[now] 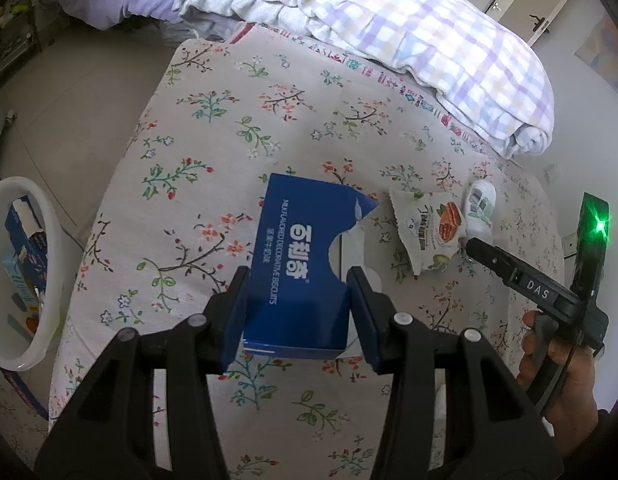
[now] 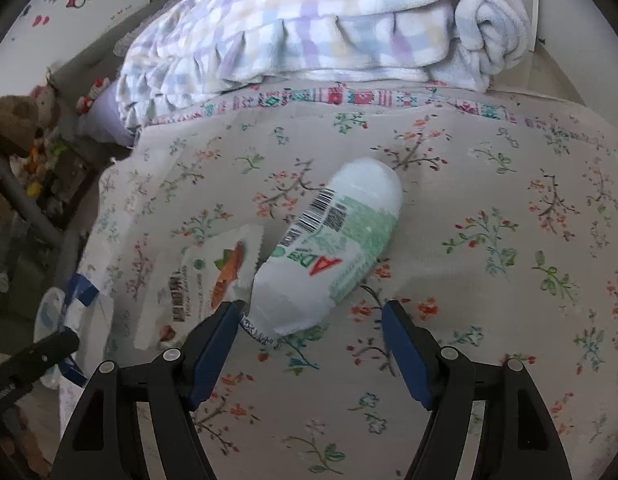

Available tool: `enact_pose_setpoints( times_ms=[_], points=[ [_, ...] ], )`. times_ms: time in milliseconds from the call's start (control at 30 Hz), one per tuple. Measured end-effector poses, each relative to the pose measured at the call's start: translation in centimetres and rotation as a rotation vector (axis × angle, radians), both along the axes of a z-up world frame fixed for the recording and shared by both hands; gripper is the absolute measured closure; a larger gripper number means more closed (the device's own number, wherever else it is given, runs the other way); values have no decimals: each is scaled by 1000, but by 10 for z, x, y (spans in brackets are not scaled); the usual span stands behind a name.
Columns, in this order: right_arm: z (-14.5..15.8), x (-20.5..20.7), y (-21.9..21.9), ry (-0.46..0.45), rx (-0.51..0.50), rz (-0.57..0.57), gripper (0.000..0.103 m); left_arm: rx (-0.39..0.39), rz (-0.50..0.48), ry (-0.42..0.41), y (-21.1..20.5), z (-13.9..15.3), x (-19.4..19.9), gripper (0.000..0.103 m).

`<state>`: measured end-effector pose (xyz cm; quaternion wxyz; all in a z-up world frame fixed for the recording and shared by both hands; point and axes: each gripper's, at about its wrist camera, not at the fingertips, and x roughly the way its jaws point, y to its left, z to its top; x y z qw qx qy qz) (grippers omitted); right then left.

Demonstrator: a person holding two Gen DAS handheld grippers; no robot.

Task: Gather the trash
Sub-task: 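Grasp the white bottle with the right tool while the left tool holds the biscuit box, then carry the box to the bin and drop it with the left tool while the right tool carries the bottle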

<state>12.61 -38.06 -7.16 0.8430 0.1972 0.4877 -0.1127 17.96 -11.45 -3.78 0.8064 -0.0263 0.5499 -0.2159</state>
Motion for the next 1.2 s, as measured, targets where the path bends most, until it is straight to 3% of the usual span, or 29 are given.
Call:
enact_pose_setpoints(
  times_ms=[67,167,233,267,300,533,867,1100,1200],
  points=[
    [0,-2,-2,10,-5,-3,29,-1,2,-1,1,1,0,53],
    [1,-7,-5,27,-13,-16,43,-2,4,-5,4,2,0,53],
    [2,-9,-7,34,-14,-18,64,-2,6,-9,7,3,0,53],
    [2,-10,-8,41,-7,-13,66,-2,7,-12,8,4,0,53],
    [2,-11,-9,45,-2,-12,76,-2,9,-14,10,5,-1,53],
    [8,-19,-5,43,35,-19,77,10,4,-33,16,10,-5,53],
    [49,-26,22,-55,-9,27,77,-4,-2,-91,34,31,-19,53],
    [63,-26,54,-86,-19,82,77,-10,50,-116,63,41,-19,53],
    [61,-24,67,-84,25,107,77,-14,80,-123,82,45,-18,53]
  ],
)
